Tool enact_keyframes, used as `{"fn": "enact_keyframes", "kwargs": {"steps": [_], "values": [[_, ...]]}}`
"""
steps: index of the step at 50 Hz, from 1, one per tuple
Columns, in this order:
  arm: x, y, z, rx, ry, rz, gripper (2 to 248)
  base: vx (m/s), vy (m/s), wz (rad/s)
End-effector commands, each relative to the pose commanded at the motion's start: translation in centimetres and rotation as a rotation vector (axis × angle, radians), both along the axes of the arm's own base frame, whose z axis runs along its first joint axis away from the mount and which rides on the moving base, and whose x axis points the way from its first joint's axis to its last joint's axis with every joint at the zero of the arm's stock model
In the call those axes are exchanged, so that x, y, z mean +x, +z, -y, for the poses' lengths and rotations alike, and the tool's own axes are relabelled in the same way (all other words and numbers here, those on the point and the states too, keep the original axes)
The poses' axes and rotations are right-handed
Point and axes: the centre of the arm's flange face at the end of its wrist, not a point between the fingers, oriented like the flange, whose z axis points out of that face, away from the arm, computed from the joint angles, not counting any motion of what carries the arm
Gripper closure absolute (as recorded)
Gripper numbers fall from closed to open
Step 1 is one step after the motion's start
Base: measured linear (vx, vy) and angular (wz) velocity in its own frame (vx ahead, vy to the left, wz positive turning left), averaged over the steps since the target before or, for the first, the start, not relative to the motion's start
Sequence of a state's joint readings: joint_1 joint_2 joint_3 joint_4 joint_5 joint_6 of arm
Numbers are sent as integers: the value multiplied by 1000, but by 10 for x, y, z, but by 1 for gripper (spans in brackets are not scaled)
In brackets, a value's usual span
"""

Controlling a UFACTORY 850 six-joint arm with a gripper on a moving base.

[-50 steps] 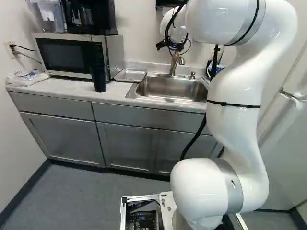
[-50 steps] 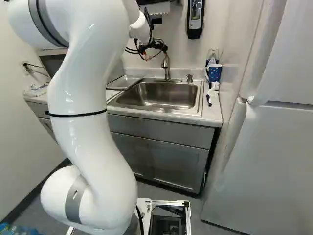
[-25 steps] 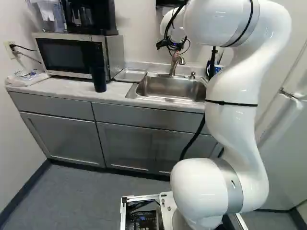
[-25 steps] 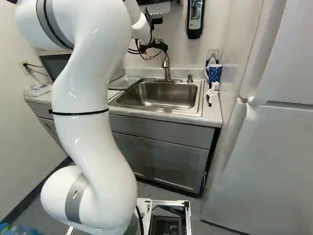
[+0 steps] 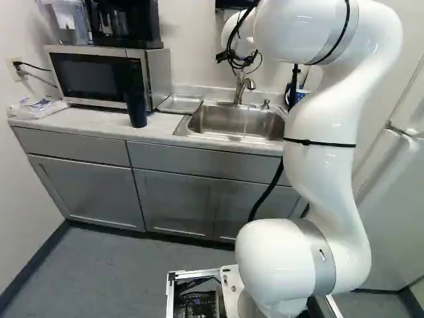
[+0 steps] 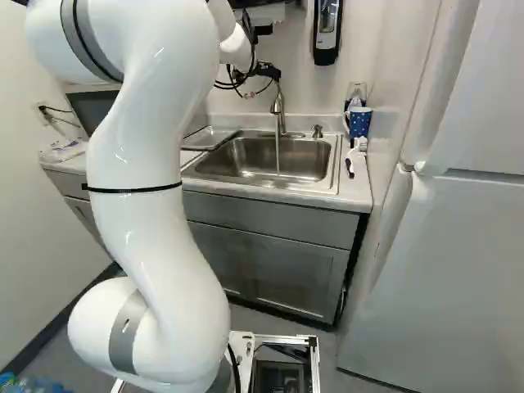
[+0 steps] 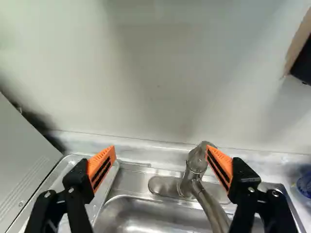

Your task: Rinse the cup and place it in the tray

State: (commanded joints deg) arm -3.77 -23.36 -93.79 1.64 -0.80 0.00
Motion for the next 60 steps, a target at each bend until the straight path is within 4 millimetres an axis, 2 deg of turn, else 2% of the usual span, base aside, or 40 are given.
{"fn": "enact_keyframes", "kwargs": {"steps": [13,39,60], "values": [[-2,0,-4,0,5,-1,3,0,0,0],[-24,3,-43,0,62,-13,3,0,0,0],[-58,2,-66,2,99,-73,3,0,0,0]]}}
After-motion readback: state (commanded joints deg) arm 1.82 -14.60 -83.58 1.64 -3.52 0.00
